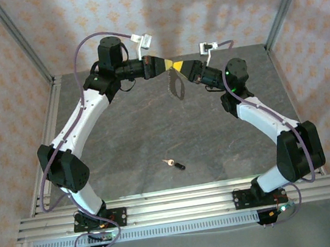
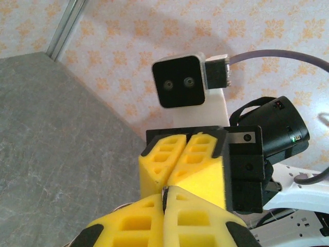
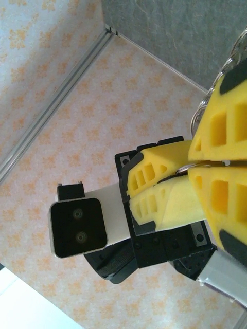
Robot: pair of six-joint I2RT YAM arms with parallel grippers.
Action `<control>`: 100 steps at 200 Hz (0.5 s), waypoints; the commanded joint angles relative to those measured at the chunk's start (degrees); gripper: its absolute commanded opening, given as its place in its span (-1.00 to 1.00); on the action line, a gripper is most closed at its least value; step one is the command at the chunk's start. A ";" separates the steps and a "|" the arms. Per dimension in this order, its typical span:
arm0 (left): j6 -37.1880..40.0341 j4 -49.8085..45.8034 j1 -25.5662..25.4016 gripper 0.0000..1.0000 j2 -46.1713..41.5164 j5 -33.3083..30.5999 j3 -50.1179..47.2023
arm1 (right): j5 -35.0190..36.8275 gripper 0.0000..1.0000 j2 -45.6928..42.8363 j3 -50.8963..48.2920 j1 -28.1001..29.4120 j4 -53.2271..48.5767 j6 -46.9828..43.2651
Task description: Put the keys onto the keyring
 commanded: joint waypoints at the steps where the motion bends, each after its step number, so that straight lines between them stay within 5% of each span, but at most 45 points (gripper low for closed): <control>1: -0.46 2.76 -0.51 -1.00 0.86 1.48 2.36 | -0.07 -1.00 0.30 0.81 0.40 4.11 -0.38; 37: -1.52 1.88 -0.53 -1.00 0.11 -2.51 1.99 | 1.88 -1.00 0.29 0.38 0.40 5.11 0.56; 46: -3.04 2.35 -0.61 -0.83 -0.82 -5.82 1.12 | 2.82 -1.00 0.14 0.06 0.40 5.44 0.82; 87: -13.71 10.58 -0.69 0.96 -8.89 -22.35 -9.17 | 7.65 -1.00 -0.15 -2.01 0.70 9.36 3.89; 100: -14.95 10.40 -0.91 1.00 -11.00 -26.50 -11.46 | 9.05 -1.00 -0.48 -2.63 1.04 9.66 4.19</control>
